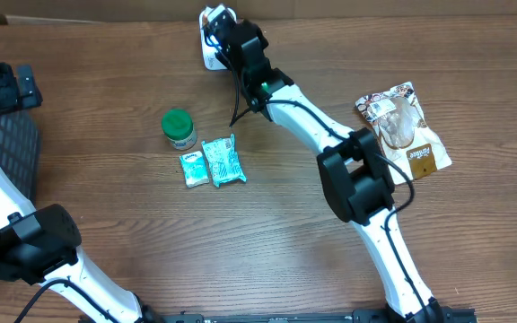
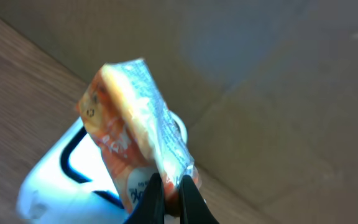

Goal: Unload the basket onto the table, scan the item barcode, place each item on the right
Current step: 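Carry the orange pack right and set it beside the mushroom bag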

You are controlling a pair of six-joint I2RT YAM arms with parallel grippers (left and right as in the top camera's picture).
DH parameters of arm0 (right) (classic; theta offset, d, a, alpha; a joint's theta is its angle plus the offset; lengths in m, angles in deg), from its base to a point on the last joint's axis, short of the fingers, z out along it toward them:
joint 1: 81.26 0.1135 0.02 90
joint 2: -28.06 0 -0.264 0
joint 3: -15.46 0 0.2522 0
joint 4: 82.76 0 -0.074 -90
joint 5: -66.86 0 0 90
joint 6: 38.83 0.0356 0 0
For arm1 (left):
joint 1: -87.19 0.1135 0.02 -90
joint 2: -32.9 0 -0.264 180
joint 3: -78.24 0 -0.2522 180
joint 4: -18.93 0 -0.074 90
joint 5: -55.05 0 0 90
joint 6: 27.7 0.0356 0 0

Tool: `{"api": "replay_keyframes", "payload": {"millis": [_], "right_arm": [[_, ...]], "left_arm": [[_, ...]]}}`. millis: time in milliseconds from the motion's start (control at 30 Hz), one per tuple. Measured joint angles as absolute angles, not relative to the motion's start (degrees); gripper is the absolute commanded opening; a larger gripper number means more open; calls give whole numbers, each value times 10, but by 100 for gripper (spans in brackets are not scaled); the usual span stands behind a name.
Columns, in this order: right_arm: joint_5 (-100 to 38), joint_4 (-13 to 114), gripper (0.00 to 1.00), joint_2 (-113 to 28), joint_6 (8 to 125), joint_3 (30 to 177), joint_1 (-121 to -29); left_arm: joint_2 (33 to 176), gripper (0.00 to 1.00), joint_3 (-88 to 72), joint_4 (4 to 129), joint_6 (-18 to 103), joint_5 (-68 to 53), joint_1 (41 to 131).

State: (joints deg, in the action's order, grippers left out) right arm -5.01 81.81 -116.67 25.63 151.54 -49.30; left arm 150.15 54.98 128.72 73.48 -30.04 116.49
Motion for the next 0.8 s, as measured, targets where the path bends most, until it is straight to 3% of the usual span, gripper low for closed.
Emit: {"api": "replay_keyframes", "payload": {"millis": [267,467,633,800], "right_arm": [[-51,564,4,-946,465,1515,-494],[-60,290,4,-785,606,1526,-520],[-78,103,4,-762,669,1526,-585],[-131,46,4,-776,693,1460,-664]], "left_arm": [[1502,99,550,1287,735,-300,1165],[1502,100,550,1287,735,-301,1165],[1502,100,550,1287,735,-301,1165],[1502,100,550,1287,735,-300,1165]]}}
